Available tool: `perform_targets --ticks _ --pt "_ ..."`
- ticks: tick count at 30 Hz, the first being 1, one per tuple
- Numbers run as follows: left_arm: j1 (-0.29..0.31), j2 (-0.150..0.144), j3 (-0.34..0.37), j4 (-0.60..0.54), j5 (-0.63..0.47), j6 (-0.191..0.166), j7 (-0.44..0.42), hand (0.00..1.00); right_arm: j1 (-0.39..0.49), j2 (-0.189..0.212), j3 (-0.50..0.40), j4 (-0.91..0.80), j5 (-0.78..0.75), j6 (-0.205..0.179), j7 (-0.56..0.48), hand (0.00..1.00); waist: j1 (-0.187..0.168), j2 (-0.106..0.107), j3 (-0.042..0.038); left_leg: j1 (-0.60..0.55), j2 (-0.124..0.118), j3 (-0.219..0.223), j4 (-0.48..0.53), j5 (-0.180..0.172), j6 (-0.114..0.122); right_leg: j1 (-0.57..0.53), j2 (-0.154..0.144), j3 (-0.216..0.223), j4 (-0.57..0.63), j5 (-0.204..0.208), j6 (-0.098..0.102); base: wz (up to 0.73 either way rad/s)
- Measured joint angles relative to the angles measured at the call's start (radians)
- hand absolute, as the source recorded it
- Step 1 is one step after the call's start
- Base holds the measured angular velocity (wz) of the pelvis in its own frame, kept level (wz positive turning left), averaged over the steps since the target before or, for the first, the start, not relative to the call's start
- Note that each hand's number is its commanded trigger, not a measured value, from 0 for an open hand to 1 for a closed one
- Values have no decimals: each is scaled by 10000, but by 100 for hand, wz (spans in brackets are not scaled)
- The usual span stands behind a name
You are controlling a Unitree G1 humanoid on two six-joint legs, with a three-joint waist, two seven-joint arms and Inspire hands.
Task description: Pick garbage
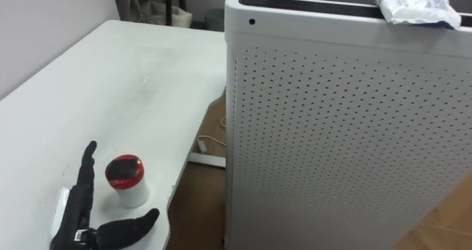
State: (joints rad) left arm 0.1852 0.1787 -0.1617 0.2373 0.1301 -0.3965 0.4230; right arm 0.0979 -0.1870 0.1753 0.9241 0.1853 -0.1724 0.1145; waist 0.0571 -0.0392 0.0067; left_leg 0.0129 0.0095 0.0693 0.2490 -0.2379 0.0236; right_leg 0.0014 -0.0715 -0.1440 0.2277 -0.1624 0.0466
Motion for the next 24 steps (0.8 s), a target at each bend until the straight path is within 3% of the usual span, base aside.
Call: perform_targets --ticks 4,14,24 --pt "-13 0 15 365 -203 53 -14 0 23 10 0 -2 -35 0 26 100 -12 -50 -13 23 1 19 14 0 0 19 -2 0 -31 0 0 0" --pt "-223 2 35 877 -2094 -4 68 0 23 96 9 -46 -23 4 -15 100 -2 -120 9 177 9 76 -125 14 -10 104 4 41 14 -1 0 -1" --pt "-385 -32 37 983 -2381 -111 292 0 38 129 13 -168 -25 3 -176 100 -8 -155 15 179 18 128 -125 15 -12 40 12 40 13 0 0 0"
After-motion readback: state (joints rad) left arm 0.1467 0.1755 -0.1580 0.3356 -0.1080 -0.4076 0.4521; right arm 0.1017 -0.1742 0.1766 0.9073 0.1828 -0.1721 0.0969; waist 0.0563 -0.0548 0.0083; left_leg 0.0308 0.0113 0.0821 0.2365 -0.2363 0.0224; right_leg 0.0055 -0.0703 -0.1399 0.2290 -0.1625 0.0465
